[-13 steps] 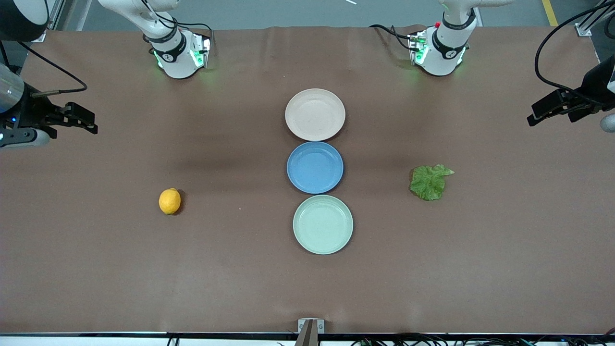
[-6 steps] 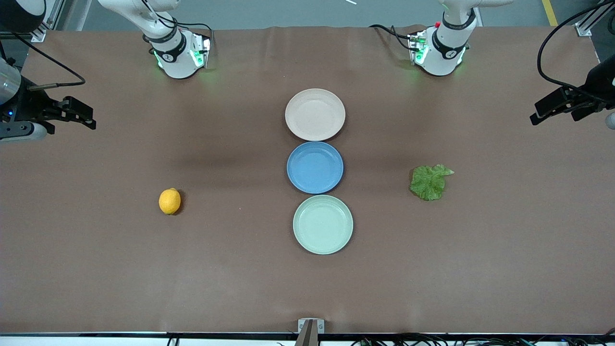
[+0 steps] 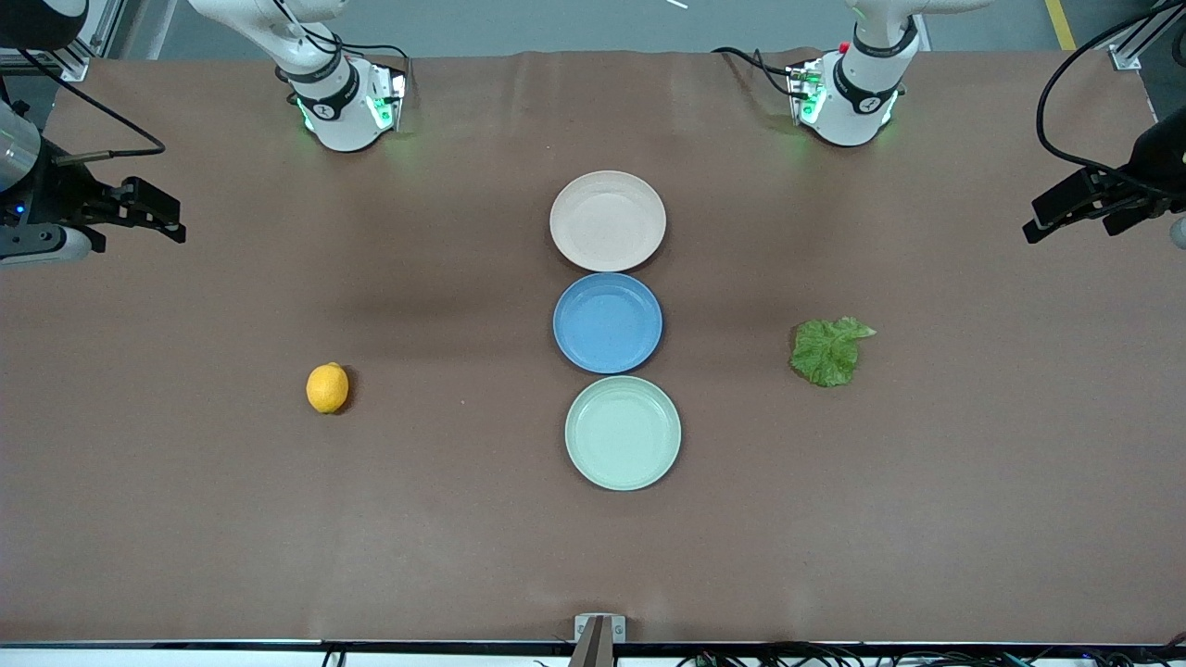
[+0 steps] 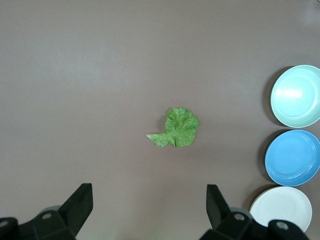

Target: Pick lemon and lettuce from plates

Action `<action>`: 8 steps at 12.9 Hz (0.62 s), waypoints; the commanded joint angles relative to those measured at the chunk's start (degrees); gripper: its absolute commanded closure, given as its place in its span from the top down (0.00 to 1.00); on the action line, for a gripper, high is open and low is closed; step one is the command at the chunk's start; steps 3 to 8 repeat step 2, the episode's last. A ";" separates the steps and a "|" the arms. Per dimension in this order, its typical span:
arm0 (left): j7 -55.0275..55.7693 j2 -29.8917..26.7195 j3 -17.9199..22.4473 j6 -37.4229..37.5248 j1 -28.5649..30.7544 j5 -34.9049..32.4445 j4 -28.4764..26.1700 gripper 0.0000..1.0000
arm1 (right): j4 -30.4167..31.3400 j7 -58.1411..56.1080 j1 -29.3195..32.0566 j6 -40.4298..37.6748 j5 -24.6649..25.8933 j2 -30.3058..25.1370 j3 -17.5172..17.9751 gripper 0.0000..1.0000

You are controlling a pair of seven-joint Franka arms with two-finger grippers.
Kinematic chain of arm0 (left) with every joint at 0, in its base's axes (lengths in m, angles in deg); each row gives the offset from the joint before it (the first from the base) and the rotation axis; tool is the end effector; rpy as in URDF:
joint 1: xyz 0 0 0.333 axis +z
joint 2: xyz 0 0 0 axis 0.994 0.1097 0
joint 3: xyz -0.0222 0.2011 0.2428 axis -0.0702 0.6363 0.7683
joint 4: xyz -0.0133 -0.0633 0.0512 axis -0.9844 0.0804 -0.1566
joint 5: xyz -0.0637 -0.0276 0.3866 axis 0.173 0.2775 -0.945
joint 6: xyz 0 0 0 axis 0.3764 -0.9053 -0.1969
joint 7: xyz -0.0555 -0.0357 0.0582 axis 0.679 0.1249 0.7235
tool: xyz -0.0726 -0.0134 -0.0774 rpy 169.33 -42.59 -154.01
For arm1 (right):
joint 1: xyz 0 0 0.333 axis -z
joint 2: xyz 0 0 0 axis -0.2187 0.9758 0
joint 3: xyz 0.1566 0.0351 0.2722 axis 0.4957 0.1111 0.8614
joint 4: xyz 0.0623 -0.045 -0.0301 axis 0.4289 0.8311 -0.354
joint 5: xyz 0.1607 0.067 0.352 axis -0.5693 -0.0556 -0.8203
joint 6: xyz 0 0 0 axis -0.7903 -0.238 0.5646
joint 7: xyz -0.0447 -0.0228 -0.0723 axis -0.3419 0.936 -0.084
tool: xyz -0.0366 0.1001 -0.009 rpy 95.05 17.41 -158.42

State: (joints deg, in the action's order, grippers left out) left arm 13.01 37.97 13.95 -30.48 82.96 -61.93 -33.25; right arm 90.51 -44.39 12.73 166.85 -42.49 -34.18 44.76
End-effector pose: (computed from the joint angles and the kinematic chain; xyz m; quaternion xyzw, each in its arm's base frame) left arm 0.5418 -0.0160 0.6473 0.9977 0.0587 0.0072 0.0329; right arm 0.5307 0.0046 0.6060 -0.9977 -0.0598 0.0313 0.0007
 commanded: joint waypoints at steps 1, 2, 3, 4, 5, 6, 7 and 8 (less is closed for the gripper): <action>-0.97 -0.71 -0.05 -0.32 -0.05 -0.28 -0.04 1.00 | 2.14 1.80 -0.10 0.32 -0.50 -2.33 0.04 1.00; -0.97 -0.71 -0.05 -0.32 -0.05 -0.20 -0.04 1.00 | 2.14 3.81 -0.10 0.23 -1.11 -2.33 -0.05 1.00; -0.97 -0.71 -0.05 -0.32 -0.05 -0.20 -0.04 1.00 | 2.14 3.81 -0.10 0.23 -1.11 -2.33 -0.05 1.00; -0.97 -0.71 -0.05 -0.32 -0.05 -0.20 -0.04 1.00 | 2.14 3.81 -0.10 0.23 -1.11 -2.33 -0.05 1.00; -0.97 -0.71 -0.05 -0.32 -0.05 -0.20 -0.04 1.00 | 2.14 3.81 -0.10 0.23 -1.11 -2.33 -0.05 1.00; -0.97 -0.71 -0.05 -0.32 -0.05 -0.20 -0.04 1.00 | 2.14 3.81 -0.10 0.23 -1.11 -2.33 -0.05 1.00; -0.97 -0.71 -0.05 -0.32 -0.05 -0.20 -0.04 1.00 | 2.14 3.81 -0.10 0.23 -1.11 -2.33 -0.05 1.00; -0.97 -0.71 -0.05 -0.32 -0.05 -0.20 -0.04 1.00 | 2.14 3.81 -0.10 0.23 -1.11 -2.33 -0.05 1.00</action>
